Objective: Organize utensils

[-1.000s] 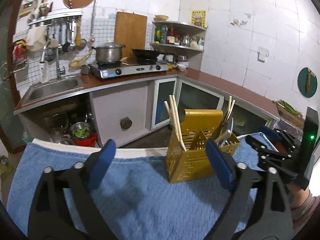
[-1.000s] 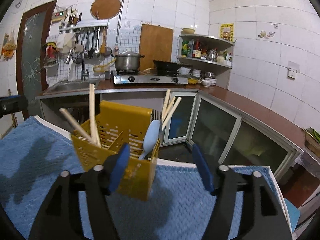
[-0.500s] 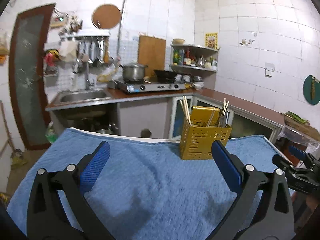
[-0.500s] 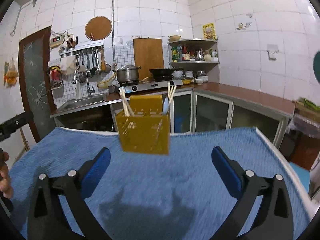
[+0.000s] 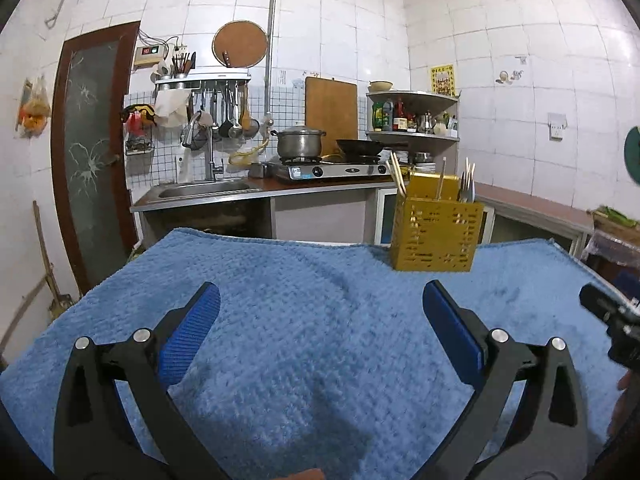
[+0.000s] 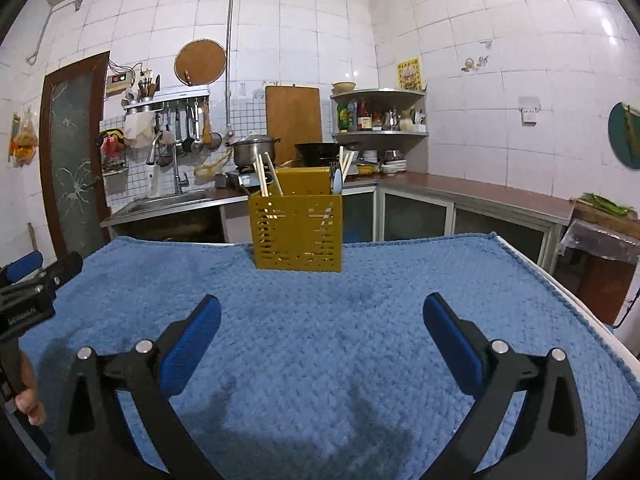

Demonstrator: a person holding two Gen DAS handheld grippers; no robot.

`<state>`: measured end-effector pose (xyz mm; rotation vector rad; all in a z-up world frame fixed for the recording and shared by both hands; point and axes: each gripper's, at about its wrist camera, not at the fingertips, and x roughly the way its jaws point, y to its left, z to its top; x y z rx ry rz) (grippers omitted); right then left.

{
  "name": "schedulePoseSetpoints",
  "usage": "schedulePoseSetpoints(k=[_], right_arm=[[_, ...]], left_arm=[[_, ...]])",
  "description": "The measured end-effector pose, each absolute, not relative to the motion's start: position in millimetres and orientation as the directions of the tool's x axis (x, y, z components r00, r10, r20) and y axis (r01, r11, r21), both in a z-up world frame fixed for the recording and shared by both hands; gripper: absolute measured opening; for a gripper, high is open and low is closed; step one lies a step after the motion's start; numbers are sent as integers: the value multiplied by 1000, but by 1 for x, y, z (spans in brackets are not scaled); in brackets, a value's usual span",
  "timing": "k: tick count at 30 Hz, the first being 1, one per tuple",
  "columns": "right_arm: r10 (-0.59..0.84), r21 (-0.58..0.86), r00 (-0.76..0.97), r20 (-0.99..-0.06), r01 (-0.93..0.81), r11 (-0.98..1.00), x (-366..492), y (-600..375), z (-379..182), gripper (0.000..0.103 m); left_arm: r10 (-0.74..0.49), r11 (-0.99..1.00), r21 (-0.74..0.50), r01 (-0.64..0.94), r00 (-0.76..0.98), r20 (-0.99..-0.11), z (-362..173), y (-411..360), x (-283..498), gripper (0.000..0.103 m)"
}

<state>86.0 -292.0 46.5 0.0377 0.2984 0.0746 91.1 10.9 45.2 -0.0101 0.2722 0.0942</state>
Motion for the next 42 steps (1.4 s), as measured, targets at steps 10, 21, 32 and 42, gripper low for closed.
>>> schedulePoseSetpoints(k=[10,21,32,42], right_arm=[[70,26,958,-278,-66,997,77,-285,40,99],[47,6,967,-249,-47,999,72,-282,39,99],[38,-11,972,-231,-41,999,67,-279,41,99],[37,-9,972,-233,-40,999,67,-280,41,99]], left_arm=[[89,996,18,-88,956,-280,28,11,98,98],[88,996,5,-90,960,-266,28,13,93,98],[84,996,15,-83,960,-266,28,10,92,98],[81,997,6,-83,957,-277,26,12,94,98]])
